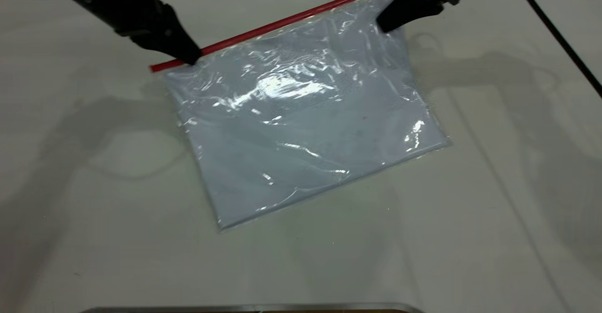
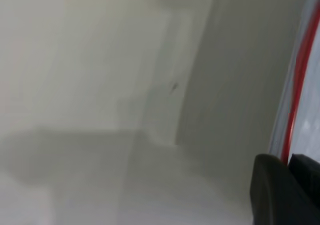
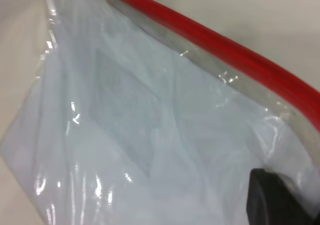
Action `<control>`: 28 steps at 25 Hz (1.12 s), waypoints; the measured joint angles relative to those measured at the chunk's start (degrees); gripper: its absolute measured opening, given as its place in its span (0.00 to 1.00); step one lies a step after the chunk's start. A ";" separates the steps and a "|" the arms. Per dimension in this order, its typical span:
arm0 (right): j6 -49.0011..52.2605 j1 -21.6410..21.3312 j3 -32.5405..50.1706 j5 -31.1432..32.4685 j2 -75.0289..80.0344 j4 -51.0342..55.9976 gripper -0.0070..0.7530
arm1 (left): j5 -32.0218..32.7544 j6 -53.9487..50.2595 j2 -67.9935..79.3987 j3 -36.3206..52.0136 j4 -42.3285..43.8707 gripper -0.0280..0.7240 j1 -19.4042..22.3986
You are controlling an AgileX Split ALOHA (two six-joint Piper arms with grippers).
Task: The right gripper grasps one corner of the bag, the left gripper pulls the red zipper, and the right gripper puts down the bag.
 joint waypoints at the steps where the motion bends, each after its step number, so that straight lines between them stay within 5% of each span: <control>1: 0.44 -0.35 0.00 -0.58 0.00 -0.17 0.05 | 0.00 -0.05 0.00 0.00 0.54 0.11 0.22; 9: 5.32 -1.08 0.00 -4.34 0.00 -3.36 0.07 | -0.06 -0.30 0.00 0.00 2.23 0.11 0.09; 13: 5.74 -1.08 0.00 -4.96 0.00 -4.42 0.20 | -0.21 -0.65 0.00 0.00 2.37 0.16 -0.01; 21: 11.95 -2.21 -2.21 -8.11 -2.08 -10.21 0.84 | -0.42 -9.93 -3.97 0.24 3.93 0.69 0.38; 24: 17.44 -2.32 -3.74 -7.69 -6.26 -14.25 0.92 | 0.06 -16.32 -9.40 0.24 7.17 0.87 0.38; 28: 24.56 -2.42 -5.36 -3.55 -15.25 -21.23 0.90 | 3.79 -28.43 -19.52 0.24 17.86 0.93 0.38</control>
